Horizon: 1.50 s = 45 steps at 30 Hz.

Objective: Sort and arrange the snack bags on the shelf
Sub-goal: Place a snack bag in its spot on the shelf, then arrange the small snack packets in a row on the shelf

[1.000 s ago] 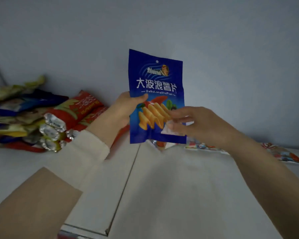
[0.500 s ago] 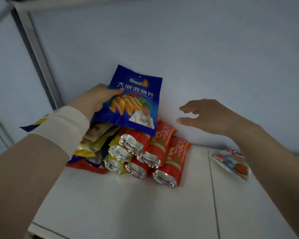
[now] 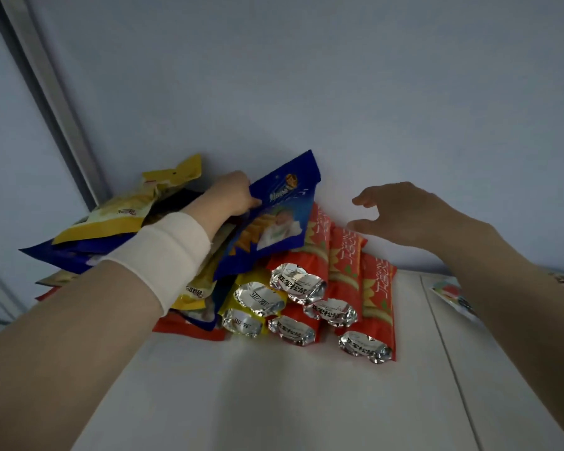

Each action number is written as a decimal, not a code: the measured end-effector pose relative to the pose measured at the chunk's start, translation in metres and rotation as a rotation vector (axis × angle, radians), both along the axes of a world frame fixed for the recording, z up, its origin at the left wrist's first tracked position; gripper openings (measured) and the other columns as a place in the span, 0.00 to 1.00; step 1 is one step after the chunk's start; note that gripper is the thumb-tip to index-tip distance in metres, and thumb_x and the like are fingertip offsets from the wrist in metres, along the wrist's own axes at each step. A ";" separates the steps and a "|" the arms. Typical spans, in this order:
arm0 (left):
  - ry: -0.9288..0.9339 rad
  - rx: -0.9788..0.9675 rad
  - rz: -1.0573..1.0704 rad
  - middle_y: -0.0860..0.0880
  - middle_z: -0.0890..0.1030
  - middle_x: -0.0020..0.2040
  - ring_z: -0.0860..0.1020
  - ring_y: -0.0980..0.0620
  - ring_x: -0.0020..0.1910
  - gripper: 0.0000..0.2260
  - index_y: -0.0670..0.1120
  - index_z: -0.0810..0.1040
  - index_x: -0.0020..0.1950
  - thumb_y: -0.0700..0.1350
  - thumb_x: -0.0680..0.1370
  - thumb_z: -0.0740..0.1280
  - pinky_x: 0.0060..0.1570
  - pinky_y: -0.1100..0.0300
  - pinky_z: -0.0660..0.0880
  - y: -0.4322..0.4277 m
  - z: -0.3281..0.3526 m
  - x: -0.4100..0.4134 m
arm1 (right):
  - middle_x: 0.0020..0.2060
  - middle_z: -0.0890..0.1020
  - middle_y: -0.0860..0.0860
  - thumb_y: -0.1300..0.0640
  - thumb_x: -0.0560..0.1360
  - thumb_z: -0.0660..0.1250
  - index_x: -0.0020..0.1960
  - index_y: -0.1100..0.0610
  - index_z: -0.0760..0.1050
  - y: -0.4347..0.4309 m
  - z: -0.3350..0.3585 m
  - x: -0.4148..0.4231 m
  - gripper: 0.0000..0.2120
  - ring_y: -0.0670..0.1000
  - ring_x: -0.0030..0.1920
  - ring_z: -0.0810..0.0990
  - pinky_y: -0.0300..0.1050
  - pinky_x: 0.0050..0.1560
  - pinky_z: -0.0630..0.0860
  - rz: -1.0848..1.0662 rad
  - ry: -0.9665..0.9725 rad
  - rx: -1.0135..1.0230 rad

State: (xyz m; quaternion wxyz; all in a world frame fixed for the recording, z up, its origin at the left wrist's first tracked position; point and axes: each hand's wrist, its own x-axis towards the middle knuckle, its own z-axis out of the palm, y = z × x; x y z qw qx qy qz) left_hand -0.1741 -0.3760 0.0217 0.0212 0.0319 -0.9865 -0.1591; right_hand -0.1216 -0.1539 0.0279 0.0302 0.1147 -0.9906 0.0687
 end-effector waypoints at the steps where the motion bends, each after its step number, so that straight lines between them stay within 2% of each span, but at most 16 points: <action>1: -0.006 -0.029 -0.026 0.39 0.73 0.66 0.72 0.41 0.64 0.22 0.37 0.69 0.68 0.48 0.78 0.65 0.59 0.55 0.69 0.002 0.002 0.000 | 0.69 0.69 0.48 0.42 0.75 0.61 0.71 0.50 0.63 0.002 0.000 0.000 0.27 0.51 0.69 0.67 0.49 0.66 0.66 -0.010 -0.008 0.019; 4: 0.003 -0.113 -0.110 0.41 0.75 0.62 0.74 0.44 0.59 0.18 0.38 0.73 0.64 0.47 0.79 0.64 0.52 0.57 0.68 0.015 0.012 0.003 | 0.69 0.70 0.49 0.42 0.75 0.62 0.71 0.49 0.63 0.014 -0.001 0.003 0.27 0.52 0.69 0.67 0.51 0.67 0.67 -0.040 -0.017 0.069; 6: 0.071 -0.168 -0.189 0.42 0.76 0.58 0.74 0.45 0.59 0.12 0.42 0.73 0.60 0.46 0.79 0.64 0.52 0.57 0.69 0.035 0.023 0.009 | 0.69 0.70 0.48 0.42 0.75 0.62 0.71 0.49 0.63 0.029 0.000 0.009 0.27 0.52 0.69 0.67 0.51 0.67 0.67 -0.065 -0.005 0.093; 11: 0.135 -0.372 -0.435 0.44 0.73 0.66 0.72 0.44 0.64 0.19 0.45 0.68 0.70 0.48 0.80 0.61 0.58 0.54 0.69 0.131 0.042 0.044 | 0.68 0.71 0.48 0.43 0.74 0.63 0.70 0.49 0.64 0.096 0.000 0.032 0.26 0.52 0.67 0.69 0.52 0.65 0.68 -0.179 -0.031 0.187; 14: 0.094 -0.462 -0.560 0.44 0.74 0.65 0.73 0.45 0.63 0.20 0.44 0.70 0.69 0.50 0.79 0.61 0.57 0.53 0.70 0.205 0.027 0.061 | 0.67 0.71 0.48 0.44 0.74 0.64 0.70 0.48 0.65 0.149 -0.009 0.051 0.26 0.52 0.67 0.70 0.51 0.65 0.69 -0.227 -0.099 0.256; 17: 0.016 -0.419 -0.599 0.45 0.74 0.66 0.73 0.45 0.64 0.21 0.44 0.69 0.69 0.52 0.79 0.62 0.57 0.54 0.70 0.275 -0.011 0.071 | 0.68 0.70 0.49 0.44 0.73 0.65 0.69 0.47 0.65 0.202 -0.024 0.072 0.25 0.52 0.67 0.69 0.48 0.63 0.68 -0.260 -0.152 0.279; 21: -0.101 -0.166 -0.462 0.41 0.71 0.67 0.71 0.41 0.65 0.26 0.42 0.64 0.70 0.55 0.77 0.62 0.61 0.52 0.69 0.347 -0.076 0.066 | 0.66 0.73 0.52 0.44 0.73 0.65 0.67 0.48 0.68 0.261 -0.053 0.090 0.24 0.54 0.66 0.71 0.49 0.64 0.69 -0.234 -0.135 0.297; 25: -0.061 -0.025 -0.196 0.36 0.71 0.64 0.70 0.37 0.64 0.23 0.39 0.64 0.66 0.54 0.78 0.59 0.63 0.47 0.68 0.373 -0.125 0.042 | 0.69 0.69 0.50 0.45 0.76 0.62 0.70 0.48 0.64 0.299 -0.078 0.102 0.25 0.52 0.69 0.67 0.49 0.66 0.66 -0.194 -0.163 0.284; 28: -0.096 -0.071 -0.114 0.38 0.71 0.66 0.70 0.38 0.66 0.24 0.39 0.64 0.67 0.55 0.78 0.59 0.64 0.49 0.67 0.375 -0.139 0.034 | 0.68 0.69 0.50 0.44 0.76 0.60 0.71 0.48 0.63 0.315 -0.085 0.107 0.24 0.52 0.69 0.67 0.48 0.64 0.67 -0.177 -0.173 0.268; 31: -0.135 -0.095 -0.115 0.39 0.70 0.67 0.69 0.39 0.67 0.30 0.38 0.64 0.68 0.58 0.76 0.64 0.64 0.52 0.67 0.375 -0.138 0.036 | 0.68 0.69 0.50 0.43 0.76 0.60 0.70 0.49 0.63 0.324 -0.090 0.111 0.24 0.52 0.68 0.68 0.49 0.64 0.68 -0.187 -0.181 0.230; 35: -0.224 -0.130 -0.120 0.40 0.73 0.66 0.71 0.41 0.66 0.40 0.37 0.68 0.67 0.67 0.69 0.66 0.63 0.56 0.68 0.374 -0.135 0.044 | 0.69 0.68 0.47 0.43 0.77 0.59 0.71 0.48 0.62 0.329 -0.100 0.118 0.24 0.49 0.69 0.67 0.47 0.65 0.67 -0.187 -0.186 0.144; 38: -0.351 0.047 -0.123 0.42 0.76 0.64 0.74 0.45 0.63 0.37 0.38 0.72 0.66 0.66 0.70 0.67 0.55 0.61 0.68 0.373 -0.134 0.061 | 0.70 0.67 0.46 0.42 0.77 0.58 0.71 0.48 0.62 0.330 -0.110 0.124 0.25 0.48 0.70 0.66 0.45 0.67 0.64 -0.194 -0.184 0.071; 40: -0.381 0.241 -0.105 0.43 0.79 0.59 0.78 0.47 0.53 0.31 0.39 0.75 0.62 0.61 0.69 0.71 0.45 0.63 0.69 0.369 -0.132 0.076 | 0.70 0.67 0.44 0.40 0.76 0.57 0.72 0.48 0.62 0.330 -0.119 0.130 0.26 0.46 0.70 0.65 0.44 0.68 0.63 -0.238 -0.181 -0.048; 42: -0.309 0.554 -0.119 0.47 0.81 0.51 0.78 0.55 0.41 0.19 0.44 0.79 0.53 0.54 0.69 0.74 0.38 0.64 0.72 0.365 -0.131 0.093 | 0.69 0.69 0.44 0.39 0.75 0.60 0.72 0.50 0.63 0.331 -0.126 0.138 0.29 0.46 0.69 0.68 0.43 0.68 0.64 -0.316 -0.181 -0.340; 43: -0.245 0.726 -0.149 0.49 0.82 0.48 0.78 0.59 0.39 0.12 0.47 0.80 0.49 0.49 0.69 0.75 0.37 0.68 0.74 0.365 -0.130 0.103 | 0.68 0.71 0.44 0.40 0.74 0.62 0.72 0.51 0.63 0.332 -0.129 0.141 0.30 0.46 0.67 0.70 0.42 0.66 0.65 -0.353 -0.177 -0.538; 45: -0.108 0.962 -0.235 0.54 0.83 0.45 0.81 0.61 0.42 0.09 0.48 0.80 0.49 0.43 0.70 0.75 0.38 0.70 0.76 0.365 -0.125 0.125 | 0.64 0.73 0.44 0.42 0.73 0.63 0.72 0.53 0.63 0.329 -0.131 0.150 0.31 0.46 0.61 0.73 0.41 0.62 0.69 -0.395 -0.202 -0.920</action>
